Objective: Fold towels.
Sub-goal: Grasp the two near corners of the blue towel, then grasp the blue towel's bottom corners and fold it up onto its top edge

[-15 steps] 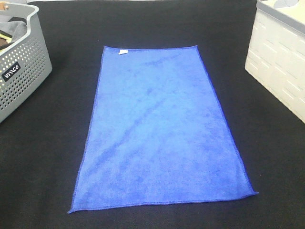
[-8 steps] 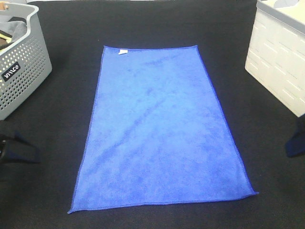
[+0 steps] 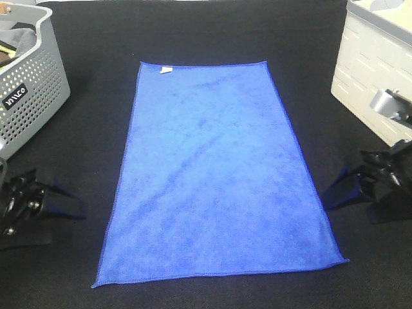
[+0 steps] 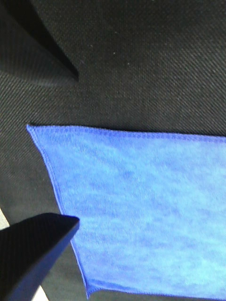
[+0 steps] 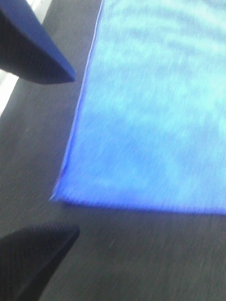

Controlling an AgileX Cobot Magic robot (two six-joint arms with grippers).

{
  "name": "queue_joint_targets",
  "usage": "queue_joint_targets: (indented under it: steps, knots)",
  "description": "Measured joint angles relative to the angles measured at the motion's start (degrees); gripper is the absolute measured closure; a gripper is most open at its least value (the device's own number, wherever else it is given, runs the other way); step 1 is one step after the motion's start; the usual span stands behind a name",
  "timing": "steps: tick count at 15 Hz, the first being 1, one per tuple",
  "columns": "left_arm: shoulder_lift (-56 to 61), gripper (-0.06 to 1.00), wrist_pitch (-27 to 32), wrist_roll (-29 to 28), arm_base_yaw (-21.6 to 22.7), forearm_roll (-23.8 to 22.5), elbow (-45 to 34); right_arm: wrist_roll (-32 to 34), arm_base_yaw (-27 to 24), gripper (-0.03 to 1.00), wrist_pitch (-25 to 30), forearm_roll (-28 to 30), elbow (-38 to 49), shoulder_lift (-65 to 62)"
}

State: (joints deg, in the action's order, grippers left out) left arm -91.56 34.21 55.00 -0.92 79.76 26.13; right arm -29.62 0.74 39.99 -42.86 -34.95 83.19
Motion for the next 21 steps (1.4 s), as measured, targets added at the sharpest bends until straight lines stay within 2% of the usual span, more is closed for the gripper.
queue_joint_targets:
  steps: [2, 5, 9, 11, 12, 14, 16, 18, 19, 20, 21]
  knots:
    - [-4.4, 0.23, 0.0, 3.3, 0.0, 1.8, 0.6, -6.1, 0.0, 0.21, -0.9, -6.2, 0.0, 4.1]
    - [-9.0, 0.23, -0.2, 4.4, -0.1, 2.3, 2.9, -10.3, 0.0, 0.21, -2.3, -9.2, -0.1, 8.4]
    - [-13.1, 0.23, -2.5, 5.8, -5.8, 4.6, 5.6, -11.1, 0.0, 0.21, -2.9, -10.2, -0.1, 14.7]
    - [-14.3, 0.23, -2.8, 6.0, -7.2, 7.7, 6.0, -11.2, 2.9, 0.21, -4.1, -10.3, -0.2, 17.2]
    - [-14.3, 0.23, -2.8, 6.0, -7.2, 7.7, 6.0, -11.2, 2.9, 0.21, -4.1, -10.3, -0.2, 17.2]
    - [-16.3, 0.25, -1.5, 6.2, -9.3, 9.3, 7.8, -11.2, 6.8, 0.24, -6.8, -12.8, -0.3, 18.9]
    - [-17.5, 0.31, -1.4, 6.2, -10.7, 9.5, 9.5, -11.2, 7.4, 0.35, -8.2, -15.9, -0.3, 19.5]
    - [-18.9, 0.53, -2.4, 5.4, -11.1, 9.4, 10.4, -11.1, 7.4, 0.59, -11.6, -17.0, -0.3, 20.1]
    - [-19.1, 0.74, -3.8, 5.2, -11.1, 8.9, 10.4, -11.1, 7.4, 0.76, -12.6, -17.1, -0.3, 20.2]
    - [-19.4, 0.88, -4.5, 5.2, -11.1, 8.7, 10.4, -11.1, 7.4, 0.88, -12.7, -17.1, -0.3, 20.2]
    - [-19.4, 0.94, -4.5, 5.2, -11.1, 8.7, 10.4, -11.1, 7.4, 0.96, -12.7, -17.1, -0.3, 20.2]
